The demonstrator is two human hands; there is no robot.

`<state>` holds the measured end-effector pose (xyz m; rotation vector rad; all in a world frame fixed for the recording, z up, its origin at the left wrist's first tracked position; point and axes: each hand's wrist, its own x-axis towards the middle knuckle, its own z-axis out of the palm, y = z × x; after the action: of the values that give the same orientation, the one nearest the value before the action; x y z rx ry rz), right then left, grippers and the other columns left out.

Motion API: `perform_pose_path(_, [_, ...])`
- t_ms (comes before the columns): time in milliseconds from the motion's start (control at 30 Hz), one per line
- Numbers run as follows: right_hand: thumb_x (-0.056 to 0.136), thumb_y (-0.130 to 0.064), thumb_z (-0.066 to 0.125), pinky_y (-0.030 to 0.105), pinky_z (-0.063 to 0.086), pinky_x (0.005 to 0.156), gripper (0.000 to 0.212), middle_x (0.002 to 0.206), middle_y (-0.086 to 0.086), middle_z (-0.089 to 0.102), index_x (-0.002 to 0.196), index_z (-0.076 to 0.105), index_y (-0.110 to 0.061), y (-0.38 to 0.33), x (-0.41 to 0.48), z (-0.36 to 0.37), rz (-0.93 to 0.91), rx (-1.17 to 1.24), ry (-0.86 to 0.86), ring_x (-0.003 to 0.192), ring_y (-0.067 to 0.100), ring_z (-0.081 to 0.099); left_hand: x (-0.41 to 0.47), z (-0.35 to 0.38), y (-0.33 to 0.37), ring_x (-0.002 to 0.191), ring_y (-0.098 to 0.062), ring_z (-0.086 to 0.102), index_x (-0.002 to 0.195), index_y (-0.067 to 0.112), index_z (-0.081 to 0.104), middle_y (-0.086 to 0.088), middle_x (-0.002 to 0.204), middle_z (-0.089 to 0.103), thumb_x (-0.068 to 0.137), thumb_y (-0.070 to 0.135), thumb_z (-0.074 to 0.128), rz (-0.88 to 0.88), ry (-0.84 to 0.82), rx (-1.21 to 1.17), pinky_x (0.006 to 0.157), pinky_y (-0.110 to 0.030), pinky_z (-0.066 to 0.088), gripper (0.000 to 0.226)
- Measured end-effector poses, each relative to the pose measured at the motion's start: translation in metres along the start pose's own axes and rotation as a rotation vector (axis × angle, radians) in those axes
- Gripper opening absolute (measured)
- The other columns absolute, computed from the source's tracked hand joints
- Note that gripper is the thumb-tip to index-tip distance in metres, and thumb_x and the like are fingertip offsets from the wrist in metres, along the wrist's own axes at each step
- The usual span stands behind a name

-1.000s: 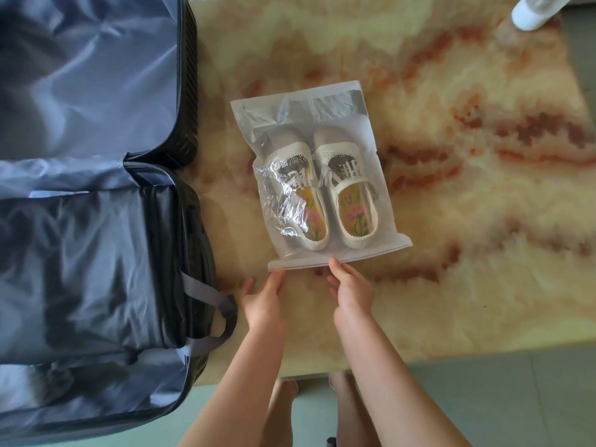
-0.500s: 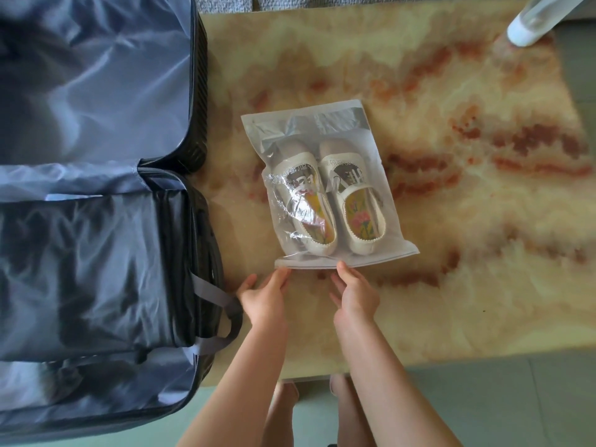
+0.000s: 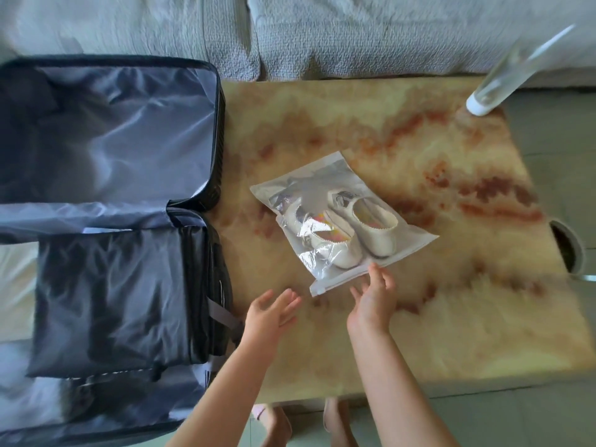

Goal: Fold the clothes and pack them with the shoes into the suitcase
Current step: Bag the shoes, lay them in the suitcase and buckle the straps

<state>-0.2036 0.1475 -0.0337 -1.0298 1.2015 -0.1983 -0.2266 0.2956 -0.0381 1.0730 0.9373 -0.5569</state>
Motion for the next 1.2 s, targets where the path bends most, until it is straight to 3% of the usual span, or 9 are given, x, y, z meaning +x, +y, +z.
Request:
perform_pose_path(233, [0.093, -0.016, 0.058, 0.032, 0.045, 0.084, 0.012, 0.090, -0.002, 0.061, 0.082, 0.053, -0.016, -0.059, -0.032, 0.028, -0.238, -0.150, -0.165, 0.095, 0.018, 0.056, -0.037, 0.002, 0.054, 0.093, -0.022, 0.067, 0.138, 0.000, 0.038, -0.014, 0.107, 0.066, 0.096, 0.012, 0.055, 0.054, -0.035, 0.023, 0.090, -0.041, 0.051, 0.047])
perform_pose_path(433, [0.093, -0.012, 0.053, 0.035, 0.053, 0.070, 0.010, 0.098, 0.011, 0.056, 0.083, 0.051, -0.012, -0.116, -0.066, 0.050, -0.158, -0.257, -0.362, 0.092, 0.020, 0.057, -0.086, -0.005, 0.093, 0.095, -0.019, 0.065, 0.132, 0.005, 0.044, -0.010, 0.105, 0.067, 0.098, 0.017, 0.050, 0.085, -0.067, 0.075, 0.079, -0.037, 0.051, 0.036])
perform_pose_path(600, [0.092, -0.011, 0.052, 0.035, 0.052, 0.064, 0.011, 0.092, 0.013, 0.059, 0.081, 0.050, -0.011, -0.162, -0.118, 0.052, -0.157, -0.387, -0.486, 0.089, 0.023, 0.059, -0.137, -0.016, 0.116, 0.095, -0.019, 0.064, 0.098, 0.012, 0.056, -0.007, 0.098, 0.068, 0.099, 0.019, 0.048, 0.096, -0.056, 0.086, 0.075, -0.035, 0.050, 0.010])
perform_pose_path(700, [0.093, -0.011, 0.051, 0.030, 0.050, 0.059, 0.014, 0.087, 0.011, 0.062, 0.081, 0.044, -0.011, -0.196, -0.156, 0.053, -0.197, -0.398, -0.607, 0.081, 0.021, 0.061, -0.168, -0.026, 0.131, 0.086, -0.020, 0.061, 0.085, 0.016, 0.057, -0.004, 0.088, 0.064, 0.098, 0.016, 0.049, 0.138, -0.055, 0.085, 0.085, -0.039, 0.046, 0.014])
perform_pose_path(767, [0.093, -0.010, 0.051, 0.030, 0.050, 0.057, 0.013, 0.082, 0.010, 0.064, 0.082, 0.044, -0.011, -0.222, -0.181, 0.054, -0.225, -0.409, -0.688, 0.073, 0.022, 0.062, -0.182, -0.033, 0.141, 0.075, -0.017, 0.054, 0.076, 0.016, 0.054, -0.003, 0.081, 0.056, 0.097, 0.016, 0.050, 0.169, -0.061, 0.099, 0.072, -0.034, 0.043, 0.021])
perform_pose_path(833, [0.092, -0.008, 0.053, 0.029, 0.047, 0.055, 0.018, 0.076, 0.009, 0.063, 0.077, 0.045, -0.013, -0.245, -0.205, 0.055, -0.233, -0.363, -0.769, 0.067, 0.022, 0.060, -0.194, -0.040, 0.149, 0.090, -0.022, 0.058, 0.094, 0.012, 0.059, -0.009, 0.097, 0.059, 0.098, 0.021, 0.049, 0.184, -0.063, 0.105, 0.078, -0.034, 0.043, 0.014])
perform_pose_path(933, [0.090, -0.008, 0.056, 0.031, 0.040, 0.059, 0.021, 0.071, 0.006, 0.060, 0.072, 0.049, -0.016, -0.275, -0.236, 0.054, -0.264, -0.338, -0.877, 0.063, 0.017, 0.057, -0.198, -0.052, 0.163, 0.126, -0.031, 0.045, 0.137, 0.011, 0.043, -0.014, 0.135, 0.049, 0.098, 0.036, 0.049, 0.181, 0.011, 0.072, 0.102, -0.042, 0.035, 0.047])
perform_pose_path(1067, [0.079, -0.024, 0.069, 0.031, 0.039, 0.069, 0.014, 0.072, 0.002, 0.062, 0.076, 0.057, -0.017, -0.305, -0.275, 0.053, -0.329, -0.381, -1.019, 0.068, 0.015, 0.057, -0.215, -0.065, 0.188, 0.088, -0.022, 0.050, 0.112, 0.025, 0.046, -0.003, 0.088, 0.049, 0.082, 0.061, 0.056, 0.183, -0.015, -0.001, 0.080, -0.036, 0.040, 0.048])
perform_pose_path(1200, [0.068, -0.028, 0.074, 0.029, 0.039, 0.066, 0.022, 0.074, 0.001, 0.059, 0.081, 0.061, -0.016, -0.319, -0.300, 0.060, -0.310, -0.389, -1.131, 0.069, 0.016, 0.056, -0.217, -0.071, 0.188, 0.136, -0.033, 0.035, 0.149, 0.011, 0.024, -0.017, 0.149, 0.035, 0.091, 0.063, 0.039, 0.056, -0.121, -0.042, 0.110, -0.045, 0.025, 0.079])
